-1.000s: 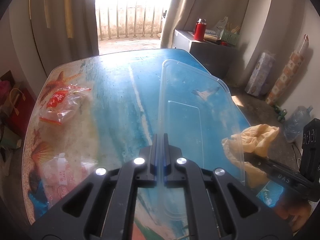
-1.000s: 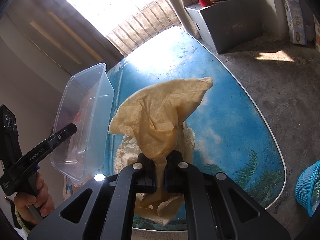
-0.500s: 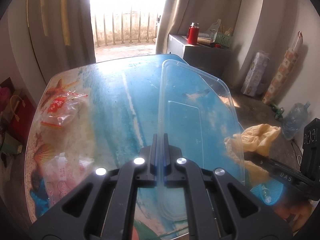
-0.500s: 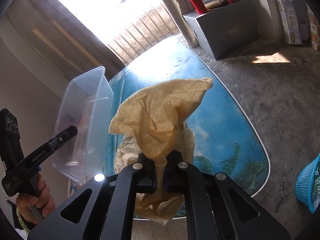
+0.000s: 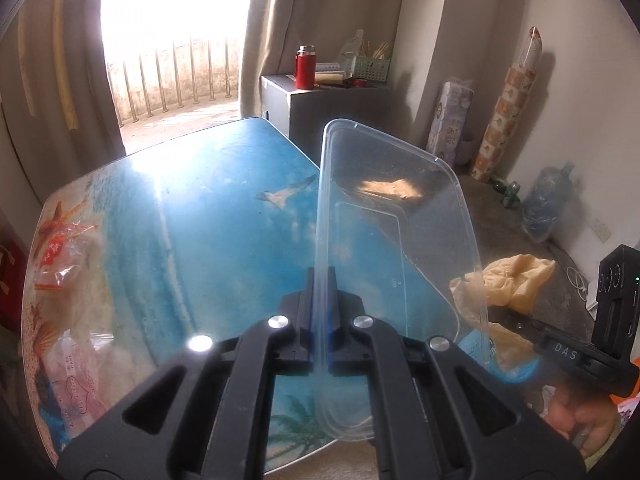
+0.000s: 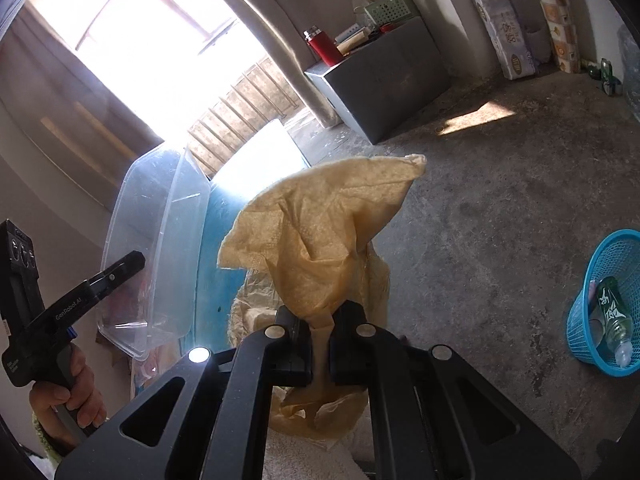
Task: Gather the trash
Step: 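Carry the tray and tan paper off the table toward the blue basket, then open both grippers to drop the tray and paper into the basket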
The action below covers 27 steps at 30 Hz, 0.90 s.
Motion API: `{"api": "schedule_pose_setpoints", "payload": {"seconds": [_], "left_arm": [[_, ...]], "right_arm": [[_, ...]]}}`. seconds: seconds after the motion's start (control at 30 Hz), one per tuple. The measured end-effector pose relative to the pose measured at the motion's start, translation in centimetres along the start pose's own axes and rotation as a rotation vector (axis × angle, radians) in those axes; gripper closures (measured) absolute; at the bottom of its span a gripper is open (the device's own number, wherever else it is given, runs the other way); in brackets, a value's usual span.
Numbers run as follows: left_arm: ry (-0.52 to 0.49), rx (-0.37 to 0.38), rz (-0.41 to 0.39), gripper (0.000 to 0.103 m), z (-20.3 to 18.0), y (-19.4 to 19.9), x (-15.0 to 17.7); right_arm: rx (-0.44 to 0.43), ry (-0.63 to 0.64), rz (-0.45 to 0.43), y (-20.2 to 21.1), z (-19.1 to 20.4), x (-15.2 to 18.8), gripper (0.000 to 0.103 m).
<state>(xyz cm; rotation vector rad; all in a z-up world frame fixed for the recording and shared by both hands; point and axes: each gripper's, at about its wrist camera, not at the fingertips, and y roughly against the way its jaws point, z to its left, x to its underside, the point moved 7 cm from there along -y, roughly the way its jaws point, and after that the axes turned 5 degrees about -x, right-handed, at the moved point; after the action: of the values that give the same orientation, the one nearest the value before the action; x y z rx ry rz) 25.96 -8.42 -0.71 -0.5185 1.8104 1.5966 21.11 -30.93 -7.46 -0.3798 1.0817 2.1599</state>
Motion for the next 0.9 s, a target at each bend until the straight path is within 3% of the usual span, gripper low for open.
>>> {"api": "schedule_pose_setpoints", "payload": {"seconds": [0.37,0.63,0.9], "left_arm": [[-0.154,0.181,0.061,0.101,-13.1,-1.9,2.3],[-0.243,0.319,0.266,0.101,-24.2,-7.1,7.3],[-0.332,0.358,0.47,0.101,-33.3,-12.3,13.4]], "right_arm": [[0.213,-0.222,-0.158,12.2,-14.4,2.1,0.097],[0.348,-0.337,-0.215,18.3,-23.0,4.2,0.097],[0.398,-0.407,-0.166,18.3,-29.6,5.3,0.097]]}}
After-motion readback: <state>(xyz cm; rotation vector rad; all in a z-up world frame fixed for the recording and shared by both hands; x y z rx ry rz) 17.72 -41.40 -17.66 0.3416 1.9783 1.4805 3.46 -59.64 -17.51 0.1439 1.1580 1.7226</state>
